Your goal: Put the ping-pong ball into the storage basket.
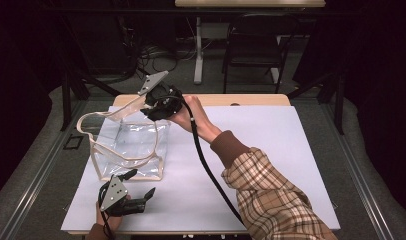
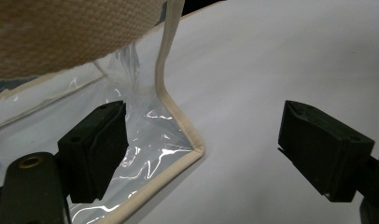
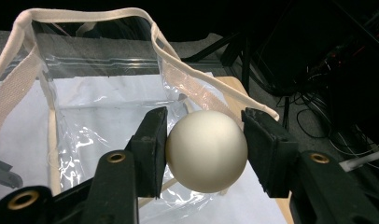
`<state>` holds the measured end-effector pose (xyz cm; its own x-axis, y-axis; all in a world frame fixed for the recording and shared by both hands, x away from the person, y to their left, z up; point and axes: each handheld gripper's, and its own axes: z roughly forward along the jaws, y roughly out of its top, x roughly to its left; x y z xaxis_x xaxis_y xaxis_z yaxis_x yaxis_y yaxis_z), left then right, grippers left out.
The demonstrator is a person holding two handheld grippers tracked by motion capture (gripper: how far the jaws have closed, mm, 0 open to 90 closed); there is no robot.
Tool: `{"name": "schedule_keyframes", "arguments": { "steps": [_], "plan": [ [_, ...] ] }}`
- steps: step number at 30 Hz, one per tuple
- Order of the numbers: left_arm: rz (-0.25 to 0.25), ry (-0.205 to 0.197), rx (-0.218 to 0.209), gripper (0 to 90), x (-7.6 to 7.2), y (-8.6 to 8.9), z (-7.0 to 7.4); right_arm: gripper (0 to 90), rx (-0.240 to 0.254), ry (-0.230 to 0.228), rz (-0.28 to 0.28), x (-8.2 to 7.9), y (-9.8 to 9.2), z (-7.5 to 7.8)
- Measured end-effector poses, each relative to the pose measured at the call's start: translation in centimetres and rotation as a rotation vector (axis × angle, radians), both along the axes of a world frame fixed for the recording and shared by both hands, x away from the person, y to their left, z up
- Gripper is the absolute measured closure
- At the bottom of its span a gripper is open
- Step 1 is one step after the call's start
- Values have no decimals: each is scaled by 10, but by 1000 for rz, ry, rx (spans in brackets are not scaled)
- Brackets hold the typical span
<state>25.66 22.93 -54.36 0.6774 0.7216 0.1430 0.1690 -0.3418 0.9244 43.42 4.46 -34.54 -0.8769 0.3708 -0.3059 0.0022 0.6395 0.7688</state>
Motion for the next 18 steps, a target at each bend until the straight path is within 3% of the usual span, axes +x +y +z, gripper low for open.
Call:
{"name": "schedule_keyframes", "arguments": {
  "steps": [18],
  "plan": [
    [-1,2,1,159,0,0,0,511,-50,27,29,4,21,-7]
  ]
}}
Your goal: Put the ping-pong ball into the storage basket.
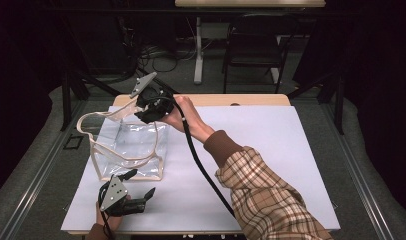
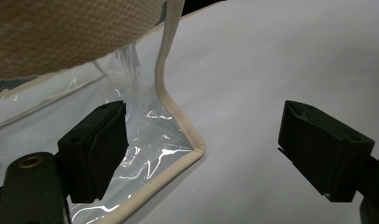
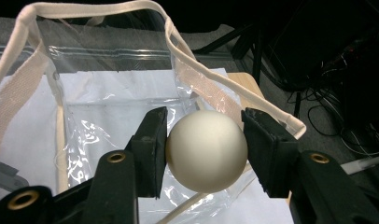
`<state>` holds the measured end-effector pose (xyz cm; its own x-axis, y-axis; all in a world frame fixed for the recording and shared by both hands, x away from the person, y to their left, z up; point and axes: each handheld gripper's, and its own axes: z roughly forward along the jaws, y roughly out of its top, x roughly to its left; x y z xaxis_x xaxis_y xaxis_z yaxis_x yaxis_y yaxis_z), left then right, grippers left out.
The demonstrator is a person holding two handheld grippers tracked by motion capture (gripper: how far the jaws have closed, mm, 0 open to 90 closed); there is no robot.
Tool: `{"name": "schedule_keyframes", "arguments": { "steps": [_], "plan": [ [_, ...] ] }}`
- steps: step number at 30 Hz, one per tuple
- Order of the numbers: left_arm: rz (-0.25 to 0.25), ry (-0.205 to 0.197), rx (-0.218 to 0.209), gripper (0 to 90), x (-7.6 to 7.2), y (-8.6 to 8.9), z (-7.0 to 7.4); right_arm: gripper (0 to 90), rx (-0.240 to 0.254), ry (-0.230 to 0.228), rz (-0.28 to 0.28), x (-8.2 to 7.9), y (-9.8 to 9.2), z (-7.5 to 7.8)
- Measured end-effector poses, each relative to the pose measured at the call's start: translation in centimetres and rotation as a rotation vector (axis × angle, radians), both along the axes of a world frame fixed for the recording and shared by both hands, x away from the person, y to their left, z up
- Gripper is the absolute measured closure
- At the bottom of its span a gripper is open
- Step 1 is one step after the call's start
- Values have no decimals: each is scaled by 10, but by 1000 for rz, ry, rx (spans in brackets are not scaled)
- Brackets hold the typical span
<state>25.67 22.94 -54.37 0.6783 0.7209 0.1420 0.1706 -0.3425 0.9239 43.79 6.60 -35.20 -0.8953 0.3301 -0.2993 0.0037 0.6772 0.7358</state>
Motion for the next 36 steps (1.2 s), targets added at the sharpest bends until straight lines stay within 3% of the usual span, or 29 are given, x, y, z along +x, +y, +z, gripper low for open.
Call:
{"name": "schedule_keyframes", "arguments": {
  "steps": [36],
  "plan": [
    [-5,-2,4,159,0,0,0,510,-91,71,4,5,19,-18]
  ]
}}
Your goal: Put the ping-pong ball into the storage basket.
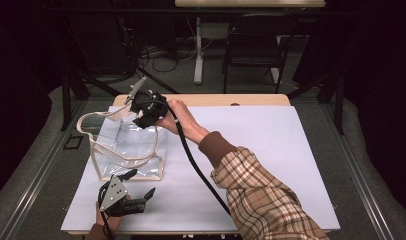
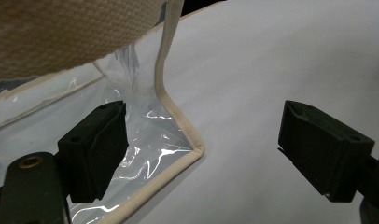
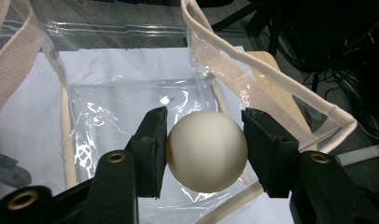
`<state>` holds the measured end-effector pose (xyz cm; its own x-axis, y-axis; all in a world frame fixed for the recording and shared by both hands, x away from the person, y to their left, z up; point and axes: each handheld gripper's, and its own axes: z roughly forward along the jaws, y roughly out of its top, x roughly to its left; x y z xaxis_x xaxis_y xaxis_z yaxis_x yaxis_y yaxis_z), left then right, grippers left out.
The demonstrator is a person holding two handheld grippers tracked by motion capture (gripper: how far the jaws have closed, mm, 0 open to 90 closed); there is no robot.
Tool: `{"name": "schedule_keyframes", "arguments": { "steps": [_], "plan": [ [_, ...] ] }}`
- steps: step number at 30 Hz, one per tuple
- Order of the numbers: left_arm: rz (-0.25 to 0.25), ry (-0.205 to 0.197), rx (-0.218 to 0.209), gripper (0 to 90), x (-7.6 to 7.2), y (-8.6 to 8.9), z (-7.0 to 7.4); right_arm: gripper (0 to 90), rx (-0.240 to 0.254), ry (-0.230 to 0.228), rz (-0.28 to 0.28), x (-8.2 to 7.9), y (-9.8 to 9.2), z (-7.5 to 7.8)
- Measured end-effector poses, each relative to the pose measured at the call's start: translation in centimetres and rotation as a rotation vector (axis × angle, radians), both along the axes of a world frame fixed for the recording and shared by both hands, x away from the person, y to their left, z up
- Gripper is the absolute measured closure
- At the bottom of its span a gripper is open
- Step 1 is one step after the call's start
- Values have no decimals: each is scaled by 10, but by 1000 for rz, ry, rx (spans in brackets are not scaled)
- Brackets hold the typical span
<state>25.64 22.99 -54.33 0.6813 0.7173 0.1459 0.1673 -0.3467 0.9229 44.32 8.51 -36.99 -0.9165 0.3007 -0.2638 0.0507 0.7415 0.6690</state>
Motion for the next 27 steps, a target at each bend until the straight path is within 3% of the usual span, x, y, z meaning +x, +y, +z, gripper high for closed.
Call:
{"name": "schedule_keyframes", "arguments": {
  "steps": [27],
  "plan": [
    [-2,0,-1,159,0,0,0,508,-45,22,17,-3,9,-13]
  ]
}}
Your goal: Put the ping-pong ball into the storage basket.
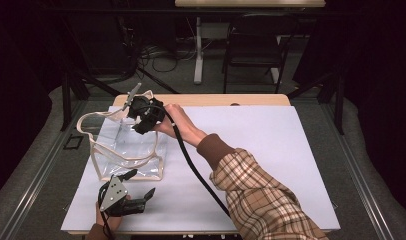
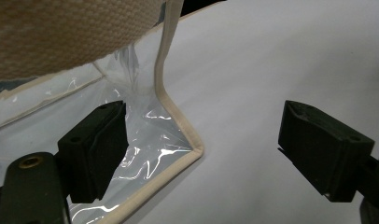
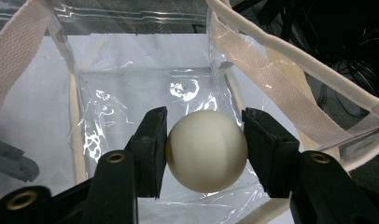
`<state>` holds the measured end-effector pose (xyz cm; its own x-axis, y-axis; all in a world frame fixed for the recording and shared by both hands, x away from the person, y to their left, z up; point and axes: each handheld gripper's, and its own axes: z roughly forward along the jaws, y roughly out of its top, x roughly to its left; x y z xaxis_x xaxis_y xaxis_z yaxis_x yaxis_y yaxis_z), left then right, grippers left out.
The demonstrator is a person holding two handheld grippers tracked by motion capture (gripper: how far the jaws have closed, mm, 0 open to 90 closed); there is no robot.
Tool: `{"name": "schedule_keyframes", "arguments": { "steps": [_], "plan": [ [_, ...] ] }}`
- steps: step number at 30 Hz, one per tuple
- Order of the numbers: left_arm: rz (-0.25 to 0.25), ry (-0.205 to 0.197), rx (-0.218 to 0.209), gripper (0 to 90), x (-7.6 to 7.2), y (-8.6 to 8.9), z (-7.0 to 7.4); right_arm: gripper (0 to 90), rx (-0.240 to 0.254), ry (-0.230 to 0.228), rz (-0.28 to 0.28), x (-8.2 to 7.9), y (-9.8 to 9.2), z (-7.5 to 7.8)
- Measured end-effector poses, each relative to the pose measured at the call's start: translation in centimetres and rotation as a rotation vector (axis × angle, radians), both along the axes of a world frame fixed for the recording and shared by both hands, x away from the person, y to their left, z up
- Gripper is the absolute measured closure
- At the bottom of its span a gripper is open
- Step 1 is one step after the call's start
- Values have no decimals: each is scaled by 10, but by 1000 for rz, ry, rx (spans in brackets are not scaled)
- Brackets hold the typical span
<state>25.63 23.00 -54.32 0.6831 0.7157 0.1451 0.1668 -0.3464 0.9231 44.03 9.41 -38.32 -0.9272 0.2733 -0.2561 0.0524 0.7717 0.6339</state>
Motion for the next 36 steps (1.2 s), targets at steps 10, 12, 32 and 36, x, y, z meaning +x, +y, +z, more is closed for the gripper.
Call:
{"name": "schedule_keyframes", "arguments": {
  "steps": [10,12,32,36],
  "plan": [
    [3,0,1,159,0,0,0,507,-15,8,4,0,1,-1],
    [2,1,0,159,0,0,0,506,-17,9,2,-1,2,-2],
    [1,2,-1,159,0,0,0,293,-5,29,-11,1,-1,-3],
    [3,2,0,159,0,0,0,208,45,60,-13,3,-11,2]
  ]
}}
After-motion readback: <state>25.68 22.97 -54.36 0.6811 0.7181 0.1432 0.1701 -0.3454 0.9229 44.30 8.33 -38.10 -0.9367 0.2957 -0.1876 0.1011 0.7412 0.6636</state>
